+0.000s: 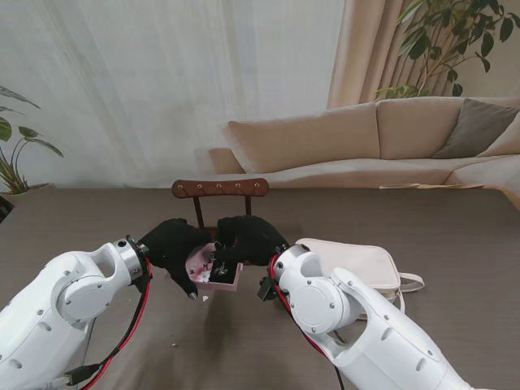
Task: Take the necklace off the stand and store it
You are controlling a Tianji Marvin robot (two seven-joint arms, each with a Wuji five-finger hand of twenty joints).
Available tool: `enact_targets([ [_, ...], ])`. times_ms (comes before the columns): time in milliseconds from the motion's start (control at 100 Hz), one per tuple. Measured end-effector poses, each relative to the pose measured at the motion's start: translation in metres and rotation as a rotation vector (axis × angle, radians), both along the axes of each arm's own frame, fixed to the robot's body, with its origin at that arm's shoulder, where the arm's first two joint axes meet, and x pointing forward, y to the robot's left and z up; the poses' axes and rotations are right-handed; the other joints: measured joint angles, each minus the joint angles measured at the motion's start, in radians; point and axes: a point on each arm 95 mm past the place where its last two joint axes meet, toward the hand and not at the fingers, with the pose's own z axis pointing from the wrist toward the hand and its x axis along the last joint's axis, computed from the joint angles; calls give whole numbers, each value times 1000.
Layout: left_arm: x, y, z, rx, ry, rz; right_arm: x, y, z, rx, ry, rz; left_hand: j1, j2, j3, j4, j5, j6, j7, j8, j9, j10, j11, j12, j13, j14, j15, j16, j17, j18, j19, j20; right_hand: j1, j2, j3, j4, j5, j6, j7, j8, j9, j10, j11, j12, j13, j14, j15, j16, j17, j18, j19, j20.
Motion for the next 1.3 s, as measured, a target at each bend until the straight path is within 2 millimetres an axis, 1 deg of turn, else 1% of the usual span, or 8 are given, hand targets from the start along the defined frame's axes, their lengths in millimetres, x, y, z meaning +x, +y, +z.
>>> enact_targets([
  [30,0,0,0,0,-1,0,0,0,0,0,-2,1,0,0,0,-1,1,-4,20,-11,10,-1,1,0,0,0,23,0,3,0,14,6,-104,-72,287,-68,0,0,-4,-4,-20,0,0,-6,-14,0,-2,-1,0,-1,-7,0],
  [60,0,0,1,1,-1,1,0,0,1,-1,-5,3,0,0,0,-1,1,-5,20,-14,10,-1,1,0,0,0,23,0,3,0,14,9,-183,-113,461,-138,0,0,-9,-4,-24,0,-1,-10,-23,0,-12,-2,-1,-4,-14,0],
  [130,0,1,1,2,-4,2,0,-1,1,-9,-15,10,0,0,0,-1,1,-5,22,-14,10,-2,1,0,1,0,23,0,3,0,14,10,-247,-143,590,-198,0,0,-25,-10,-51,0,-3,-15,-46,-1,-18,-3,-2,-11,-26,0],
  [660,3,2,6,-12,-2,3,0,-3,4,-78,-98,53,0,0,-17,0,8,-9,36,-15,21,-7,5,0,20,0,24,0,22,0,22,12,-299,-140,592,-198,-10,1,-126,-12,-73,-1,-2,-24,-62,-3,-29,-11,-3,-24,-47,0],
  [1060,3,2,7,-27,5,3,2,-8,14,-217,-349,161,0,0,-34,-3,14,-11,69,-16,40,-12,11,0,46,0,37,-11,56,1,24,12,-305,-116,616,-190,-9,-41,-173,-40,-54,-31,-14,-40,-59,-33,-37,-18,9,-37,-50,0],
  [1080,3,2,8,-28,3,3,2,-8,15,-219,-355,164,0,0,-34,-6,14,-12,81,-16,44,-14,14,0,50,-1,50,-12,61,1,28,18,-304,-116,616,-190,-9,-47,-168,-43,-43,-33,-14,-42,-58,-37,-40,-18,9,-38,-50,0],
  [1150,4,2,8,-30,1,1,1,-10,17,-233,-380,174,0,0,-60,-70,17,-20,148,-21,63,-23,45,3,69,-4,114,-15,84,7,61,26,-304,-117,616,-190,-9,-51,-165,-48,-43,-35,-15,-45,-47,-40,-51,-19,11,-38,-50,0],
  [1300,6,1,9,-42,3,-3,-1,-12,23,-265,-430,191,0,0,-63,-78,19,-22,164,-23,65,-25,61,3,74,-4,138,-22,96,11,70,26,-304,-117,616,-190,-9,-52,-164,-59,-19,-44,-14,-45,-37,-51,-53,-21,13,-49,-50,0],
])
